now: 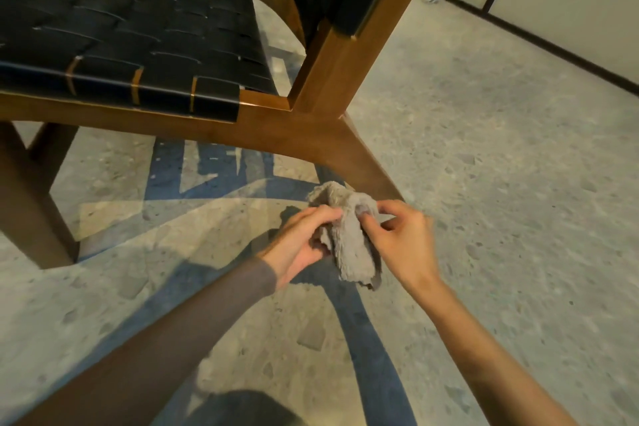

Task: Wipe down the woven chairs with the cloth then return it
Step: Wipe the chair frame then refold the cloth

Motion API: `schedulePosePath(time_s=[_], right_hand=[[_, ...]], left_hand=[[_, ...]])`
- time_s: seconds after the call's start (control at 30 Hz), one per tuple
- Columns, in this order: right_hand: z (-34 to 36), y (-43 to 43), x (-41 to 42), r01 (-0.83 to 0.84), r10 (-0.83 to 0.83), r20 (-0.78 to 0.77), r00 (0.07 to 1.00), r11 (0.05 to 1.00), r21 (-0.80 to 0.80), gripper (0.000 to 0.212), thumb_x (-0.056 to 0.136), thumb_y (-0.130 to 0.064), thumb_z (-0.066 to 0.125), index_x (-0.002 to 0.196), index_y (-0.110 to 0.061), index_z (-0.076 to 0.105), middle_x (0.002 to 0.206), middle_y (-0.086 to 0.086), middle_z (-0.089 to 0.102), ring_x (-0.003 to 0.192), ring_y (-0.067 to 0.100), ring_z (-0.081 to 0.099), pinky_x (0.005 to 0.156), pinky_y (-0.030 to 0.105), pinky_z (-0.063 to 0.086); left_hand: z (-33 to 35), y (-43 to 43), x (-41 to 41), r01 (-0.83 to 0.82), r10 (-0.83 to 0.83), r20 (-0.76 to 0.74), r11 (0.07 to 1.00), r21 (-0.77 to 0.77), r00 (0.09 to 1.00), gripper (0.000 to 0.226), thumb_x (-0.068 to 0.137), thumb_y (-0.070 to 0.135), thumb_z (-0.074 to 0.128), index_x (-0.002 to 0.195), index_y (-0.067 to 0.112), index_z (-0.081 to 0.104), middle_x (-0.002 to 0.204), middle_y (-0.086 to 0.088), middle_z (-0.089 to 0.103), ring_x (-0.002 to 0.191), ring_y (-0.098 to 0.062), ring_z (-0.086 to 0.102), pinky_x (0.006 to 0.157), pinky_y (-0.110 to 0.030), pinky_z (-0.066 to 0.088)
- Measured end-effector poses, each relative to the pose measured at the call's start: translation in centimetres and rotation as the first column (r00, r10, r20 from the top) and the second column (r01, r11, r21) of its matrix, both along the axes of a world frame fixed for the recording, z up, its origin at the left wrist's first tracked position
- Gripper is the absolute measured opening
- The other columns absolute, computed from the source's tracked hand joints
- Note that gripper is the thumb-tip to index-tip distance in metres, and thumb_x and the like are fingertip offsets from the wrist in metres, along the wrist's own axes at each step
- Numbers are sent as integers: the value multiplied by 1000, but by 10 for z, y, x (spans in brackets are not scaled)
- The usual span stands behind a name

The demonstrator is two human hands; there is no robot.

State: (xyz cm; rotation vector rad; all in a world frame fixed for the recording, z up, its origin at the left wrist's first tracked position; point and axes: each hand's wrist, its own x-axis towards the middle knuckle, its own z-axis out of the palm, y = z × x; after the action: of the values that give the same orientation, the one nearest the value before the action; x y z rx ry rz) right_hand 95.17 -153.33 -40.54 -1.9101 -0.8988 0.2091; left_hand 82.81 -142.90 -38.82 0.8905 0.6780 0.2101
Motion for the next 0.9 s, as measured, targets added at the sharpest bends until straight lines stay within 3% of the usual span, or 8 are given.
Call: schedulePosePath(time_s=[0.1,0.23,0.33,0.4,0.57,0.67,0.8,0.9], right_hand=[[15,3,13,-74,74,44,996,997,-7,14,84,-14,68,89,-25,75,87,-9,68,78,7,64,69,29,54],[32,2,36,-129,140,103,985,986,-107,21,91,-11,61,97,-28,70,85,-15,54,81,5,56,74,29,49],[45,5,51,62,21,376,926,976,-208,20,89,-17,63,105,-25,71,85,-1,47,84,11,38,68,22,26],[57,14,52,150,15,547,837,955,-256,20,90,-22,62,108,-25,71,88,4,58,82,18,50,67,28,32],[78,44,43,175,-86,626,775,981,-82,23,95,-24,53,112,-23,69,93,6,73,83,27,67,64,32,47],[79,71,32,49,-117,433,894,985,164,23,94,-14,55,112,-17,67,104,1,69,90,9,61,80,20,48],[62,90,20,-100,81,79,994,955,280,34,97,-15,46,131,-18,47,126,-3,53,109,0,50,93,14,43],[44,92,19,-217,203,103,974,963,157,54,99,-39,41,147,-25,22,149,-7,36,128,-5,32,103,10,30]], left_hand=[[0,-3,6,161,-88,-201,909,384,976,70,65,45,82,125,21,57,138,9,48,129,-11,44,109,-38,36],[-4,3,16,-103,287,-200,774,624,937,19,84,28,70,102,24,66,123,5,54,128,-20,42,107,-40,36],[2,13,12,40,451,-386,608,793,805,12,83,47,66,77,44,55,107,6,31,112,-19,31,89,-31,29],[7,21,11,1,518,-421,630,777,744,15,81,55,63,76,44,54,107,6,22,106,-19,23,83,-30,21],[14,34,15,-426,625,-276,733,531,731,44,80,49,69,117,27,61,134,-2,38,130,-23,34,107,-36,33],[17,29,19,-618,716,-166,677,399,678,35,78,42,73,104,22,61,114,3,61,116,-20,54,92,-32,48],[23,20,30,-713,739,-106,671,202,665,35,86,28,68,108,21,42,83,-2,57,67,-9,58,67,-29,57],[26,19,33,-753,753,10,657,37,658,38,91,13,62,115,12,33,102,-8,59,90,-12,65,73,-19,56]])
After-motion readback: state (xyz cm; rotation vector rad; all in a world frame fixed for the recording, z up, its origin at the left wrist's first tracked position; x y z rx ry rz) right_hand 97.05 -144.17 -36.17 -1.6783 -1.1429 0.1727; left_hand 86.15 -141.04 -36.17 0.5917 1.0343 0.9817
